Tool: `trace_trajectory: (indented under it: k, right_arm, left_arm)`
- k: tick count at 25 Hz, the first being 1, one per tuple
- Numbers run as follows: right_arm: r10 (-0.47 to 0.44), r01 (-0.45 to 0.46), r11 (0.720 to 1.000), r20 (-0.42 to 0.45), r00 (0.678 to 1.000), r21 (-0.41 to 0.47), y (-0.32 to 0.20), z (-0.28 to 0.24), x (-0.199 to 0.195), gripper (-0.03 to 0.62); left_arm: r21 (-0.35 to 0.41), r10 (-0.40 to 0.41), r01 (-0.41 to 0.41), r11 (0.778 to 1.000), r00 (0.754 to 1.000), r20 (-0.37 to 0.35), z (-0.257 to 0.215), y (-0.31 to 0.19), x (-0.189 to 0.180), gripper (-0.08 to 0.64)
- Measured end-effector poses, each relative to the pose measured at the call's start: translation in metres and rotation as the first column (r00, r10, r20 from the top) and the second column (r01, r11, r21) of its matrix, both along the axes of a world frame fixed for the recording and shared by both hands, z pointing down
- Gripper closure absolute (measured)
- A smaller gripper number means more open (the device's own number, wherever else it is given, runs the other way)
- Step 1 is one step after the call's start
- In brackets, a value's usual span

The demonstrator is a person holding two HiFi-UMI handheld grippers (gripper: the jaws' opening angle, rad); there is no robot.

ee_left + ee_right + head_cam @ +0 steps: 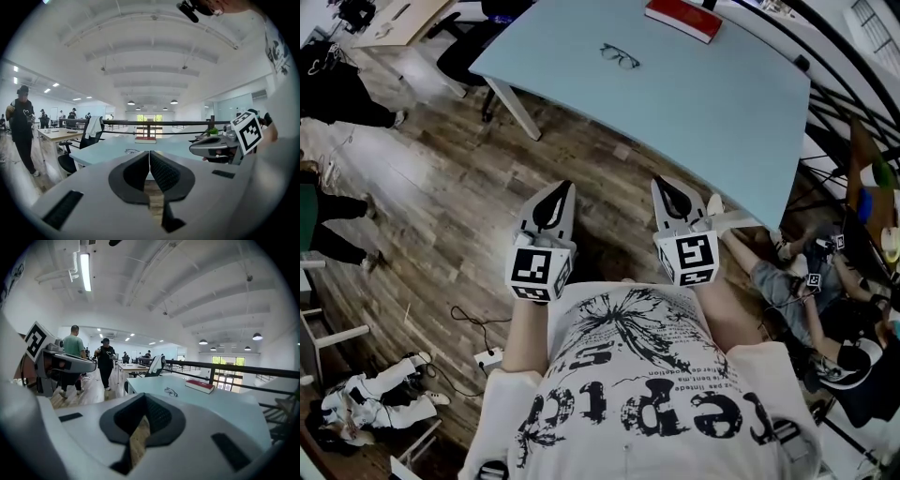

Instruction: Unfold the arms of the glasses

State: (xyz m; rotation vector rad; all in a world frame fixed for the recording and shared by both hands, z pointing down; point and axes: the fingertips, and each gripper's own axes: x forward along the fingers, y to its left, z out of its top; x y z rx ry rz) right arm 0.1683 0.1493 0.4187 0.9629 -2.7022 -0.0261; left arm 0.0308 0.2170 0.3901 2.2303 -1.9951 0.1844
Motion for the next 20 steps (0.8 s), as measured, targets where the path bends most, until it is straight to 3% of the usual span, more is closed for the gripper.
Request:
trace_trajectory:
  k: [11, 15, 20]
  right_arm:
    - [0.197, -0.197, 0.980, -0.001, 0.980, -0.024, -0.147, 0.008, -0.135, 0.581]
    - [0.292, -0.291, 0.955, 0.009, 0.956, -0.064, -0.203, 0.003, -0.184, 0.581]
    - [0.395, -0.393, 0.914, -0.004, 0.919, -0.098, -0.252, 0.005, -0.218, 0.581]
  left_arm:
    - [-0.014, 0.197, -0.197, 0.980, 0.980, -0.002, 0.004, -0.174, -0.146, 0.540]
    - [-0.036, 0.279, -0.279, 0.960, 0.960, -0.003, 0.002, -0.244, -0.201, 0.540]
    - [-0.063, 0.384, -0.383, 0.921, 0.923, -0.009, 0.003, -0.304, -0.234, 0.540]
